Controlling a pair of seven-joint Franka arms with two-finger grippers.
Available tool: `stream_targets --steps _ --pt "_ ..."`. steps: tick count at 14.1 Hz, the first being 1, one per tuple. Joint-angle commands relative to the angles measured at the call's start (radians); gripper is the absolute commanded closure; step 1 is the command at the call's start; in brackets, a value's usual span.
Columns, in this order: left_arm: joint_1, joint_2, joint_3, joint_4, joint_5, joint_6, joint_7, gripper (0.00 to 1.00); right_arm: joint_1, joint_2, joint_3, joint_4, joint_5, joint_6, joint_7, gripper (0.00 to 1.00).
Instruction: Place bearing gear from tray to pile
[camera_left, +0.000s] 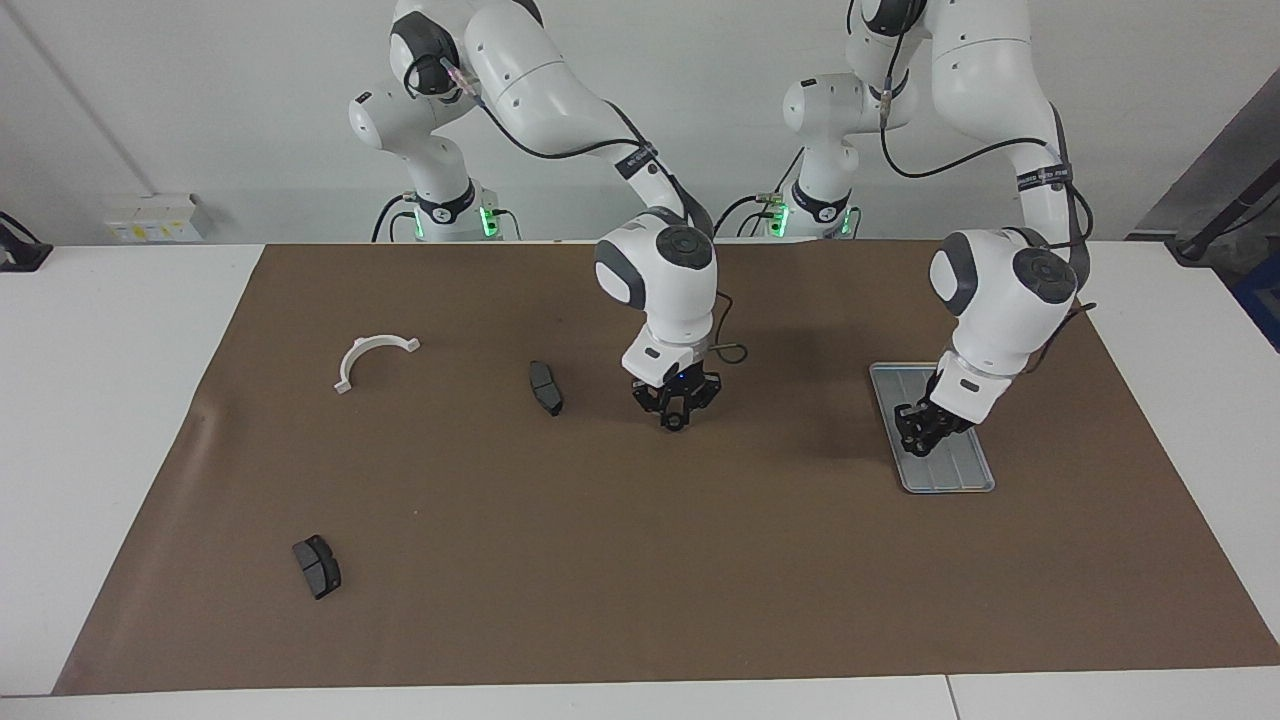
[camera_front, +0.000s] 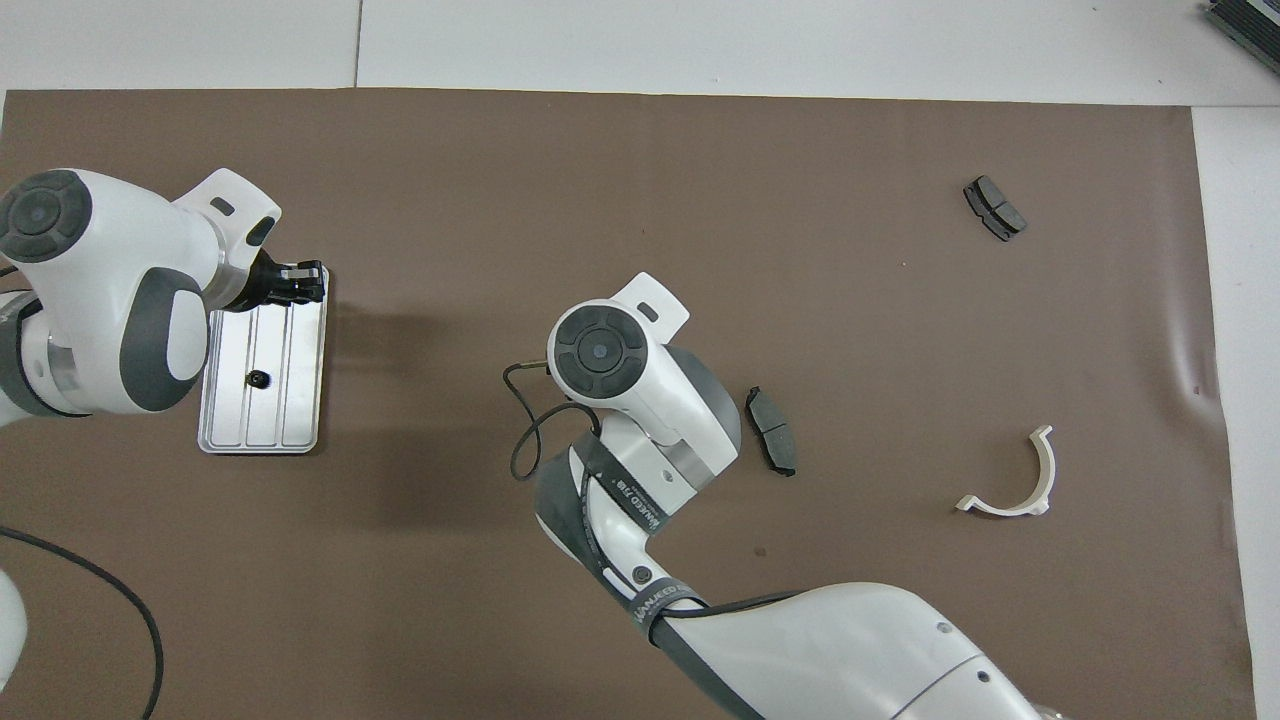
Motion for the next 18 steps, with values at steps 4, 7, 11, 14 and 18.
stream_targets --steps 4,7,11,14,18 --pt "-0.281 0.000 0.015 0.021 0.001 -0.016 -0.411 0.93 -0.273 -0.152 0.017 -0.044 -0.003 -0.138 -0.312 1.00" --pt "-0.432 -0.003 0.015 0.020 0.004 -0.008 -0.545 0.93 -0.426 -0.146 0.019 -0.064 0.003 -0.112 -0.487 1.00" --pt "-0.548 0.010 0.013 0.017 0.004 0.021 -0.559 0.92 -0.581 -0.092 0.023 -0.069 0.049 -0.004 -0.606 1.00" --pt "-0.572 0.050 0.013 0.018 0.004 0.079 -0.560 0.91 -0.628 -0.036 0.022 -0.063 0.161 0.042 -0.664 1.00" --pt "-0.578 0.055 0.013 0.017 0.006 0.108 -0.559 0.00 -0.642 -0.032 0.020 -0.092 0.161 0.037 -0.729 1.00"
